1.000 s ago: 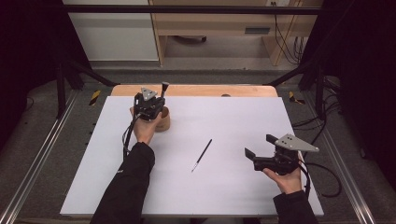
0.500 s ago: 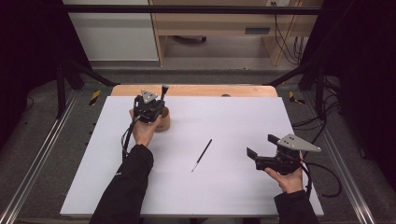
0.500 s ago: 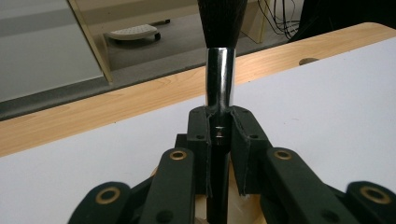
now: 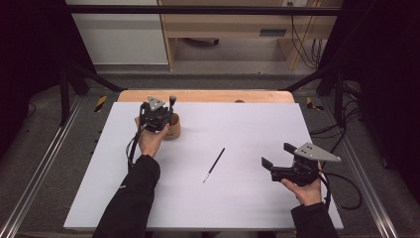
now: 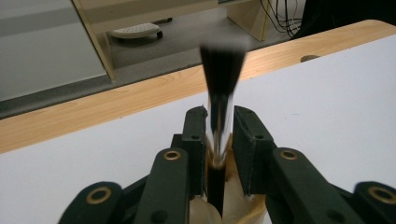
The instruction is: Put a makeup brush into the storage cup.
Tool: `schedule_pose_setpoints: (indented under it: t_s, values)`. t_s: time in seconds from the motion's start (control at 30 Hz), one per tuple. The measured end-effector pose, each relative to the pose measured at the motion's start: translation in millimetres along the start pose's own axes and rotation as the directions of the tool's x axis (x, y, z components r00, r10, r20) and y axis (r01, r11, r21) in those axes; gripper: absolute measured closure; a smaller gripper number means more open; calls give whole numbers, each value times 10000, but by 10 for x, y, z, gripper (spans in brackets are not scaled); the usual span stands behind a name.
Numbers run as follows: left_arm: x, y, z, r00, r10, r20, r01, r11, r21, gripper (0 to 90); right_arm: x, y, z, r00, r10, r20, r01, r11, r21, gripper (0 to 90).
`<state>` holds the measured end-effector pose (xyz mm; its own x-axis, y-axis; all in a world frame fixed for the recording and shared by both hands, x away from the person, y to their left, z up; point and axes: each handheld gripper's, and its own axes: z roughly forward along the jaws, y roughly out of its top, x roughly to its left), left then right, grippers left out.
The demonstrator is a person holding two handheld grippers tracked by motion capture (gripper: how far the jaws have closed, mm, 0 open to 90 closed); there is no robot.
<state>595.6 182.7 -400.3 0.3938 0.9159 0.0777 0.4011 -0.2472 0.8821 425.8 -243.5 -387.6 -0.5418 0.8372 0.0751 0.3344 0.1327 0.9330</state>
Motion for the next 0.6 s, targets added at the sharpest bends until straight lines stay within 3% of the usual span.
schedule_pose_setpoints:
  t_s: [0.2, 0.4, 0.6]
  values:
    - [1, -25, -159, 9999, -16, 164, 19, 9998, -195, 675, -2, -2, -7, 10000, 2, -5, -2, 10000, 0, 60]
    - [-8, -43, -391, 9982, 62, 604, -34, 9989, -475, 591, 0, -6, -3, 10000, -43, -32, 43, 10000, 5, 62]
    - [-43, -88, -629, 9923, 264, 1206, -166, 9965, -818, 438, 7, -7, -3, 9999, -81, -76, 81, 10000, 11, 62]
